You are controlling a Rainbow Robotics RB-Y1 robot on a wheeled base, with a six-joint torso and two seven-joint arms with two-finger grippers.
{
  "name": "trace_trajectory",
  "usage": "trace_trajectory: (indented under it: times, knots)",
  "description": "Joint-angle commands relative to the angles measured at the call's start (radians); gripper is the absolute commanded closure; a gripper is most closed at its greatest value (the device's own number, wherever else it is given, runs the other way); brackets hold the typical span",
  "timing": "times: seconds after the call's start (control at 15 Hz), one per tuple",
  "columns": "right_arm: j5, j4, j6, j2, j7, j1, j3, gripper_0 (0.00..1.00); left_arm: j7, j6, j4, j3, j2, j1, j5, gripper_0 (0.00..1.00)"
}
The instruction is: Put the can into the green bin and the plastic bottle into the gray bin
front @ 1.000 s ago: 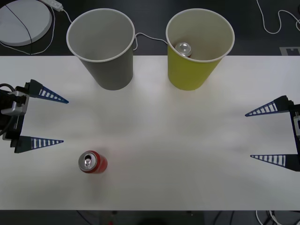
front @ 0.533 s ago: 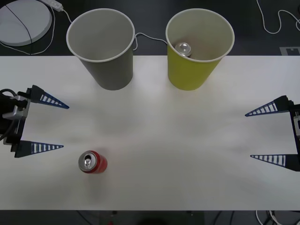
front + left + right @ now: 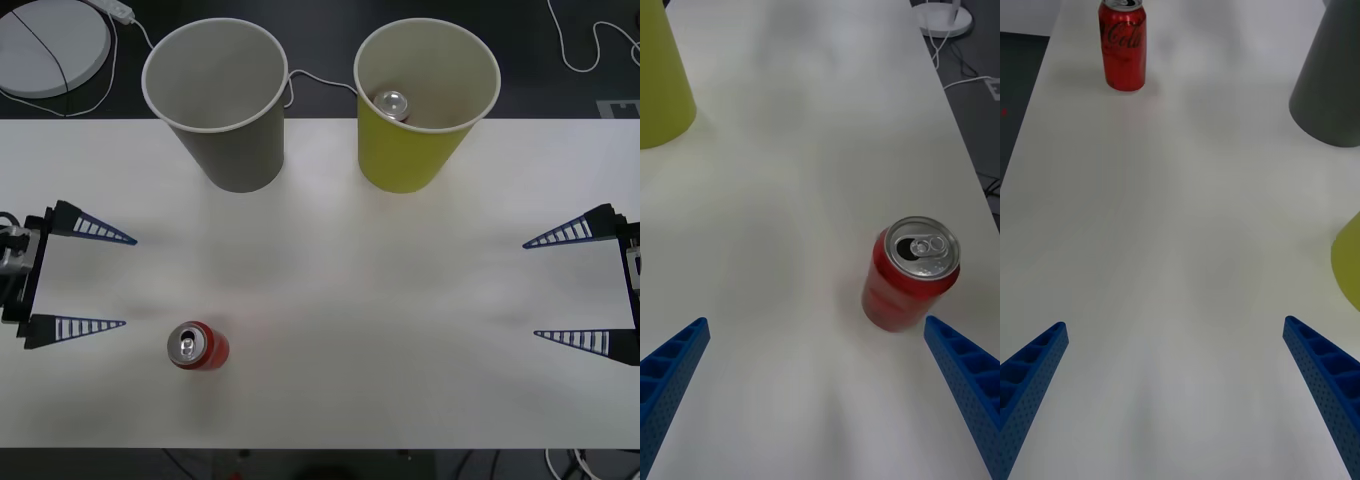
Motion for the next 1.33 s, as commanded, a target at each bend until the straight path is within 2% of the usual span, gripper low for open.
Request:
trace_trajectory:
  times: [0.07,0.73,1.07,1.33]
  knots:
    - [0.000,0.000,0.000,0.000,0.000,0.000,0.000,0.00,-0.096,-0.010,0.093,-0.029,0.011,-0.002,0.048,0.00]
    - [0.000,0.000,0.000,0.000,0.000,0.000,0.000,0.00,-0.442,-0.049,0.457,-0.221,0.016,-0.040,0.247,0.00]
    - [0.000,0.000,0.000,0.000,0.000,0.000,0.000,0.00,-0.600,-0.049,0.610,-0.368,0.016,-0.087,0.365,0.00]
    - [0.000,0.000,0.000,0.000,0.000,0.000,0.000,0.00,-0.675,-0.049,0.690,-0.497,0.014,-0.123,0.468,0.00]
